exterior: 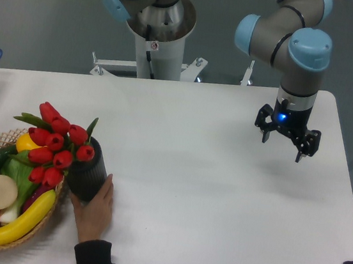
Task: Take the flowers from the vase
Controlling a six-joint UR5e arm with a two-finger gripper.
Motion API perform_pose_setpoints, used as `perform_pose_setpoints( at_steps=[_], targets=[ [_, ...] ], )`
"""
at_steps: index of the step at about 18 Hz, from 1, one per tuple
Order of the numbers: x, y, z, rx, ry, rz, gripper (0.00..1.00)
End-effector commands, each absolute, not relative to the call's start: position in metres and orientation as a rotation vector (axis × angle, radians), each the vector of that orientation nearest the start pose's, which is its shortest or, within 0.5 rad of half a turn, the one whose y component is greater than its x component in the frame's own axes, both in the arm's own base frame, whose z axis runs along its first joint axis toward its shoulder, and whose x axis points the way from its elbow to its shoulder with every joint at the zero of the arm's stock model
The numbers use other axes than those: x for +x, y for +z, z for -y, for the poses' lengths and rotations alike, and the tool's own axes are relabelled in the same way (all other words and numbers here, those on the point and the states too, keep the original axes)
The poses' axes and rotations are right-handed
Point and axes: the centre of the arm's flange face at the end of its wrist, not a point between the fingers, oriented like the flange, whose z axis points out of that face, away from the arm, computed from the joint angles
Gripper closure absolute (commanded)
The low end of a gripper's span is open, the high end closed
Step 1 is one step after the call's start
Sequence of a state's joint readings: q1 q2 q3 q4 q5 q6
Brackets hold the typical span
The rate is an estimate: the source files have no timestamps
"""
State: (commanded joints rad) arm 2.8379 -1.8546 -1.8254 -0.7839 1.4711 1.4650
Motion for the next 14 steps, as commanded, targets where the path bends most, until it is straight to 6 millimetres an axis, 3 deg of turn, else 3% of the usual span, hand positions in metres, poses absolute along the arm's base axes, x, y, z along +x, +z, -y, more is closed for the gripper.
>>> perform_pose_setpoints(
  at_steps=[8, 14],
  targets=[
    [-0.506, 0.3, -0.313, -2.881, 0.322, -0.307, 0.0],
    [-0.456, 0.312, -0.36, -2.334, 0.072, -0.302, 0.0]
  ],
)
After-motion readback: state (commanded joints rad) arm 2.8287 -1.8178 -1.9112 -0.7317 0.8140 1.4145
